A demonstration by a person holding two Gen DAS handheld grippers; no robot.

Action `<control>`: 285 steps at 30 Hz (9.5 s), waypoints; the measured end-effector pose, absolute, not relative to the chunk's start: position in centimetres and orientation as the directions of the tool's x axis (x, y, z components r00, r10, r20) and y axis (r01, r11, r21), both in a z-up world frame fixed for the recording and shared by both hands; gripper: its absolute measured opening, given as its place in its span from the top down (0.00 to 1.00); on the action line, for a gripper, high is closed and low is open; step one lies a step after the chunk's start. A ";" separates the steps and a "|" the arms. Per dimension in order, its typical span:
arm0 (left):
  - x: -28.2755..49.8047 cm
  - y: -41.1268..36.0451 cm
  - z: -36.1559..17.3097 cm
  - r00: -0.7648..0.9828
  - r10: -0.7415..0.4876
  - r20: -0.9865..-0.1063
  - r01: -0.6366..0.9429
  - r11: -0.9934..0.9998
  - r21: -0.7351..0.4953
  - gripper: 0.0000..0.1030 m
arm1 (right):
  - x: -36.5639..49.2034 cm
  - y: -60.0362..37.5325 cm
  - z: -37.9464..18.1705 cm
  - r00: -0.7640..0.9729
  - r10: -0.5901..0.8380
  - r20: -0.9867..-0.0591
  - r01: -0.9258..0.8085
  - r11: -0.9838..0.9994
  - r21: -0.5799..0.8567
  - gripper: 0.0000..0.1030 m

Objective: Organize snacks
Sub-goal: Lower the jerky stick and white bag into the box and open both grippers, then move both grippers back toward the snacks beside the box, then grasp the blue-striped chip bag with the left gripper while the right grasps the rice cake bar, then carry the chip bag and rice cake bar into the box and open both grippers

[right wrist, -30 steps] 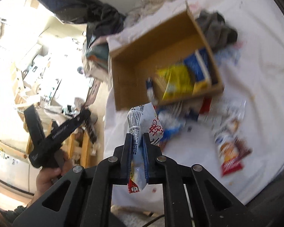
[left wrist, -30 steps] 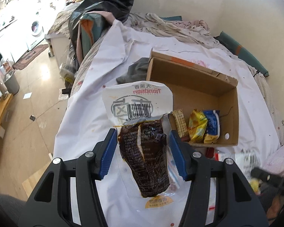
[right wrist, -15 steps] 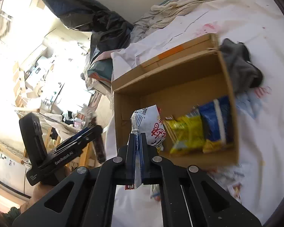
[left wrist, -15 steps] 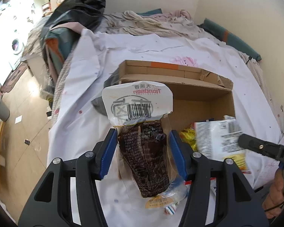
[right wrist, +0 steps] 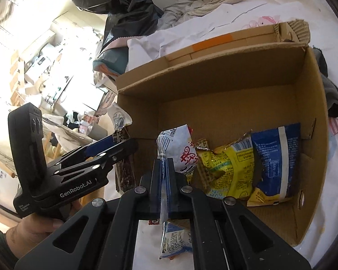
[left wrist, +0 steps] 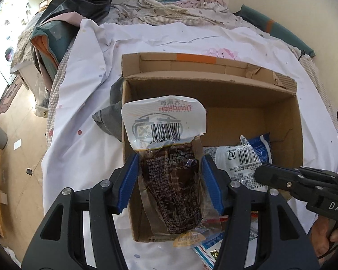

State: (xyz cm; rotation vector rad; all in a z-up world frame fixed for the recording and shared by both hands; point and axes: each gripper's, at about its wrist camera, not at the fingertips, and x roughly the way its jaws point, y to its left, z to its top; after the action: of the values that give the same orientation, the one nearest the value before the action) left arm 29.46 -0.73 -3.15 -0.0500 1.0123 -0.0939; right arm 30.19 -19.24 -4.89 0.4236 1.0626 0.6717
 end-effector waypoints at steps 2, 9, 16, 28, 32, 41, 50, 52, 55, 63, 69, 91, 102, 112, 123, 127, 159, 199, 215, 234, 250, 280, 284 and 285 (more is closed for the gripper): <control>29.5 -0.8 -3.4 0.519 -0.106 -0.848 0.056 0.994 -0.091 0.47 | 30.2 -19.1 -5.1 0.315 0.681 -0.661 -0.299 0.732 0.612 0.97; 29.5 -1.3 -3.1 0.542 -0.082 -0.836 0.068 0.996 -0.054 0.35 | 29.7 -19.2 -3.8 0.385 0.613 -0.690 -0.310 0.790 0.530 0.79; 28.5 -0.1 -1.9 0.556 -0.119 -0.822 0.038 0.992 -0.119 0.18 | 29.1 -22.3 -2.4 0.472 0.592 -0.653 -0.255 0.801 0.542 0.33; 26.0 1.1 -0.9 0.557 -0.134 -0.820 -0.016 0.985 -0.172 0.18 | 27.6 -25.5 -1.4 0.506 0.558 -0.657 -0.158 0.809 0.566 0.31; 24.7 0.8 -0.8 0.562 -0.128 -0.817 -0.015 0.986 -0.165 0.18 | 25.9 -26.2 -1.5 0.504 0.549 -0.667 -0.147 0.815 0.560 0.28; 22.0 0.7 -1.3 0.543 -0.143 -0.827 -0.034 0.981 -0.192 0.18 | 22.4 -27.8 -2.0 0.491 0.523 -0.697 -0.124 0.834 0.538 0.24; 19.0 1.3 -1.5 0.567 -0.108 -0.817 -0.070 0.981 -0.179 0.18 | 19.5 -27.7 -1.7 0.526 0.437 -0.729 -0.122 0.888 0.444 0.23; 18.2 1.3 -1.3 0.587 -0.081 -0.806 -0.079 0.985 -0.156 0.18 | 18.9 -27.3 -1.5 0.540 0.413 -0.733 -0.137 0.903 0.407 0.23; 17.3 1.0 -1.0 0.618 -0.028 -0.785 -0.097 0.989 -0.112 0.18 | 17.7 -26.8 -1.2 0.569 0.386 -0.726 -0.156 0.917 0.366 0.23; 15.8 0.1 -1.0 0.638 -0.007 -0.770 -0.105 0.990 -0.096 0.18 | 15.2 -27.2 -1.5 0.639 0.319 -0.699 -0.143 0.943 0.300 0.23; 14.8 -0.5 -1.7 0.634 -0.030 -0.773 -0.097 0.988 -0.118 0.18 | 14.4 -28.6 -2.5 0.615 0.295 -0.731 -0.094 0.948 0.304 0.22; 15.2 -0.8 -5.4 0.518 0.020 -0.855 -0.238 0.964 -0.122 0.18 | 16.2 -30.7 -3.8 0.566 0.234 -0.791 -0.018 0.962 0.272 0.22; 18.2 -5.4 -9.8 0.391 -0.108 -0.914 -0.278 0.933 -0.230 0.18 | 16.9 -31.4 -4.8 0.509 0.356 -0.784 -0.006 0.912 0.411 0.22; 22.1 -8.5 -14.0 0.258 -0.132 -0.957 -0.333 0.918 -0.216 0.16 | 17.4 -31.8 -5.2 0.493 0.355 -0.794 0.015 0.909 0.416 0.22; 22.6 -11.6 -15.0 0.201 -0.174 -0.964 -0.214 0.953 -0.217 0.48 | 17.6 -31.9 -5.5 0.486 0.343 -0.804 0.028 0.913 0.407 0.22; 22.1 -12.2 -14.4 0.204 -0.190 -0.960 -0.187 0.955 -0.229 0.60 | 17.6 -32.0 -5.6 0.482 0.345 -0.805 0.037 0.910 0.412 0.22; 14.8 -0.4 -5.3 0.378 -0.214 -0.901 -0.078 0.962 -0.261 0.72 | 18.5 -31.7 -8.9 0.329 0.295 -0.897 0.102 0.933 0.344 0.23; 14.0 -0.1 -4.7 0.445 -0.158 -0.881 -0.079 0.974 -0.214 0.72 | 16.3 -21.0 -7.2 0.252 0.500 -0.828 -0.354 0.844 0.402 0.68; 15.5 0.0 2.0 0.625 -0.098 -0.774 -0.013 0.991 -0.136 0.72 | 17.4 -24.7 -2.6 0.449 0.608 -0.655 -0.294 0.793 0.534 0.69; 25.3 -0.6 -0.7 0.555 -0.113 -0.824 0.049 0.993 -0.103 0.72 | 27.6 -28.1 -1.9 0.540 0.493 -0.682 -0.148 0.854 0.499 0.68; 26.6 -1.7 -4.8 0.486 -0.154 -0.861 0.079 0.988 -0.132 0.72 | 28.8 -25.6 -5.6 0.456 0.401 -0.794 -0.137 0.914 0.383 0.68; 26.0 0.6 -2.0 0.584 -0.161 -0.795 0.003 0.981 -0.196 0.21 | 29.1 -26.7 -4.4 0.496 0.456 -0.739 -0.112 0.877 0.467 0.27; 25.9 1.0 -2.2 0.581 -0.159 -0.798 -0.015 0.978 -0.206 0.21 | 29.0 -26.8 -4.3 0.500 0.455 -0.737 -0.110 0.877 0.468 0.27; 25.8 1.0 -2.2 0.583 -0.156 -0.798 -0.016 0.979 -0.202 0.21 | 29.0 -26.9 -4.2 0.501 0.457 -0.735 -0.109 0.876 0.470 0.27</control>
State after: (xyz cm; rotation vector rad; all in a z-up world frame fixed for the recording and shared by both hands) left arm 25.79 1.01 -2.19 -0.1957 0.9471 -0.0824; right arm 28.97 -26.92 -4.19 0.3898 0.9932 0.3522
